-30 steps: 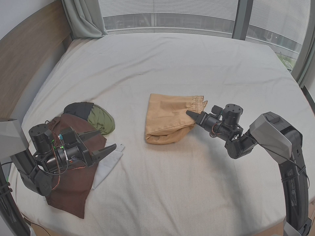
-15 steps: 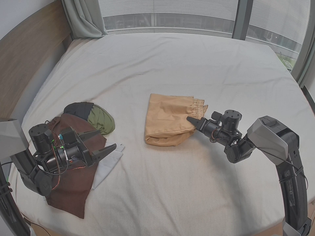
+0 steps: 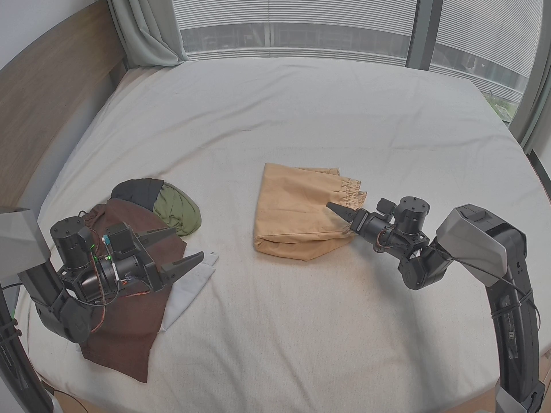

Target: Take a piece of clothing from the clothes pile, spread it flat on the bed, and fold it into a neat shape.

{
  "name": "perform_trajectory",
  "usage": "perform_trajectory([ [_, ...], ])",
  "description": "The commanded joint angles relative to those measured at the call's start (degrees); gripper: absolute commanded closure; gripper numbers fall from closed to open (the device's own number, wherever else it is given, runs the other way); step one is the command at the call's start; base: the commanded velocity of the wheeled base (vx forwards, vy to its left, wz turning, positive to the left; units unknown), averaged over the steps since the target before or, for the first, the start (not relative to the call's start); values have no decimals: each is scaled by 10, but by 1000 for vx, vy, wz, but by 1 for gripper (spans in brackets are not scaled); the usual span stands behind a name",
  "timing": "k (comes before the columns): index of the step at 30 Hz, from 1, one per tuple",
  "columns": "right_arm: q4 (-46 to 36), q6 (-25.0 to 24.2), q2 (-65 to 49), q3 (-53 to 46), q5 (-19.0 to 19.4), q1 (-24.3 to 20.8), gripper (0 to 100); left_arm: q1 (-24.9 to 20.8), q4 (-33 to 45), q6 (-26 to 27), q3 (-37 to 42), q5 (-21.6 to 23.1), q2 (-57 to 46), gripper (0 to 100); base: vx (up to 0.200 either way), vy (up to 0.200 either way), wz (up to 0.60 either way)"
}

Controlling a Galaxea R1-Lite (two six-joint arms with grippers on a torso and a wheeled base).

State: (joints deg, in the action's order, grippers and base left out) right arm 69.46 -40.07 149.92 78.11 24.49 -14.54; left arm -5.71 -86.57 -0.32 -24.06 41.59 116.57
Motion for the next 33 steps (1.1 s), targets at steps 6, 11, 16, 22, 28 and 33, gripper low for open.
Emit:
perform_trajectory([
  [6,10,1,-40,-61,1,43,0,2,0,0,0,0,-2,0,0,0,0],
  [11,12,1,-78,-62,2,65,0,0,0,0,-2,0,0,0,0,0,0],
  [16,9,0,-117,-73,5,59,0,1,0,0,-3,0,1,0,0,0,0],
  [22,15,1,-131,-104,5,28,0,3,0,-1,-5,0,0,0,0,0,0],
  [28,16,3,-124,-117,3,-14,0,3,0,0,-4,0,-1,0,0,0,0],
  [33,24,3,-103,-117,3,-36,0,3,0,-3,-3,0,-3,0,0,0,0],
])
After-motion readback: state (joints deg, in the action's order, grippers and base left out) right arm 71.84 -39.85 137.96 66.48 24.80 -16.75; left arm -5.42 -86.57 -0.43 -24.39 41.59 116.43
